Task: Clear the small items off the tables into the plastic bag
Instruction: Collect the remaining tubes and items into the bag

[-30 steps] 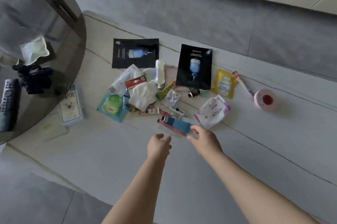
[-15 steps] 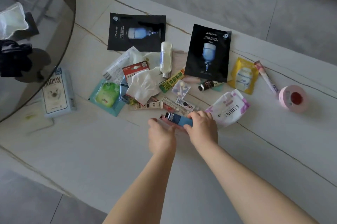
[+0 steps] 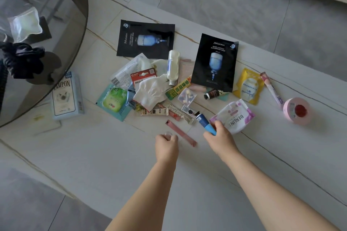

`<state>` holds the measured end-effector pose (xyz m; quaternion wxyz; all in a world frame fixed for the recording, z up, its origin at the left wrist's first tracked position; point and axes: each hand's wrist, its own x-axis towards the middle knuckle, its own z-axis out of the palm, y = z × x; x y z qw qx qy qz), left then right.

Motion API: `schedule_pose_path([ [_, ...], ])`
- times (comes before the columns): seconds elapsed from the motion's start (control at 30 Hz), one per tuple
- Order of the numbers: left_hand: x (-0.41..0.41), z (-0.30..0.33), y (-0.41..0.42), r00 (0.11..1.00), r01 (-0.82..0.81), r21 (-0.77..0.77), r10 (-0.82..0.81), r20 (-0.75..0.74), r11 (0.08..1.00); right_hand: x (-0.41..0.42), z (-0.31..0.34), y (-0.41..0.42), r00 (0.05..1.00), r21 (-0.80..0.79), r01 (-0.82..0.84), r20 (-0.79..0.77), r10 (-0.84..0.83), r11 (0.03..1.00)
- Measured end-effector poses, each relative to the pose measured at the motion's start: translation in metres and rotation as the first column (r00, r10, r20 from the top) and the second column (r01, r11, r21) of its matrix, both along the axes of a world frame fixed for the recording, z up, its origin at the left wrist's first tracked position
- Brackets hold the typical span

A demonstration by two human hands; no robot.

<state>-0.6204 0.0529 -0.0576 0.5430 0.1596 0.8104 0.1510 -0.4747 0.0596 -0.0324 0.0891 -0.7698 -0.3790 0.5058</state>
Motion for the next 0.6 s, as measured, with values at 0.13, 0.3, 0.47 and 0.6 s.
schedule_pose_path([
  [0.13, 0.016, 0.002, 0.017, 0.979, -0.174, -0.044, 0.177, 0.097, 0.984, 0.004, -0.003, 0.004, 0.997, 0.009, 0.064, -0.05, -0.064, 0.998],
  [0.3, 0.022, -0.009, 0.019, 0.992, 0.011, -0.029, -0.015, -0.125, 1.0, 0.005, -0.015, 0.006, 0.994, -0.006, 0.057, -0.094, -0.057, 0.998],
  [0.47, 0.01, -0.007, 0.018, 0.953, 0.153, -0.143, -0.185, -0.241, 0.978, 0.005, -0.019, 0.006, 0.995, 0.021, 0.057, -0.084, -0.056, 0.998],
  [0.6, -0.001, -0.001, 0.017, 0.996, 0.052, -0.024, -0.054, -0.072, 0.998, 0.0, -0.015, 0.016, 0.999, 0.068, 0.054, -0.001, -0.054, 0.996],
])
